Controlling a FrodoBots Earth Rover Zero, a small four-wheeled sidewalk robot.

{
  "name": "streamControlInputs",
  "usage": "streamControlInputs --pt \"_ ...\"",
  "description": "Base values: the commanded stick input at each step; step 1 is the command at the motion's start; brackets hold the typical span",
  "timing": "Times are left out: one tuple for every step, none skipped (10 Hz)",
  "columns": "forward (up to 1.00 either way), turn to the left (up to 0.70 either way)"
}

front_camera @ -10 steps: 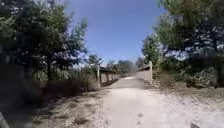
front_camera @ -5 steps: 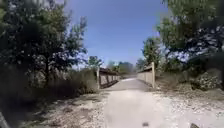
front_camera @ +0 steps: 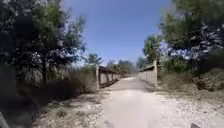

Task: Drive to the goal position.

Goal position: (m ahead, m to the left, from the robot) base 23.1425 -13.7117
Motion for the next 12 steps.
streamControlInputs --pt "0.45 0.02" --pt "0.45 0.02" --pt "0.45 0.02" --pt "0.45 0.02" --pt "0.45 0.02" --pt "0.45 0.02" --pt "0.45 0.02" --pt "0.45 0.02" --pt "0.45 0.02" --pt "0.45 0.02" --pt "0.45 0.02" --pt "0.45 0.02"
